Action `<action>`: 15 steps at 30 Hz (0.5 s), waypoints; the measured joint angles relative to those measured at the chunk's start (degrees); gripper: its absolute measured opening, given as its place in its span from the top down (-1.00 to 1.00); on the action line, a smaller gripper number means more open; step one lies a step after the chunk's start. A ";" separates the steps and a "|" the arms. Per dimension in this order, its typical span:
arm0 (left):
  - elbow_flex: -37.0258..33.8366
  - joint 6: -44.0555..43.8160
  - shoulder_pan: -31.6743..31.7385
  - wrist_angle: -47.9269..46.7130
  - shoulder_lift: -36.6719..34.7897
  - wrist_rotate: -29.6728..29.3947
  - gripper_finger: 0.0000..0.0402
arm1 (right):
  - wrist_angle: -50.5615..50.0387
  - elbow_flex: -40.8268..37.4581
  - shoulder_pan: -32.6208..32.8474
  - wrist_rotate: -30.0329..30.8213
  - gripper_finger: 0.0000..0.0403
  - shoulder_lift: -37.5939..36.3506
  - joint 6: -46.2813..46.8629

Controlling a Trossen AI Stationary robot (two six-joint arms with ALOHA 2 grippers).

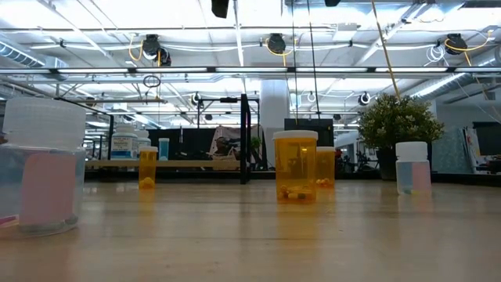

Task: Pick and place medicine bottles onto shelf by color
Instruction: Put the blue pill bottle aligned with the other blue pill bottle on the shelf

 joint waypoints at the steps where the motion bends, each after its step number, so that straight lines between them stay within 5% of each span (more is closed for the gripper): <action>1: 0.00 0.00 0.00 0.01 0.00 0.01 0.41 | 0.02 0.00 0.00 0.03 0.20 0.01 0.00; 15: 0.00 -0.31 -0.13 -1.22 0.02 2.00 0.18 | 2.31 -0.02 -0.46 -0.41 0.37 2.63 -0.48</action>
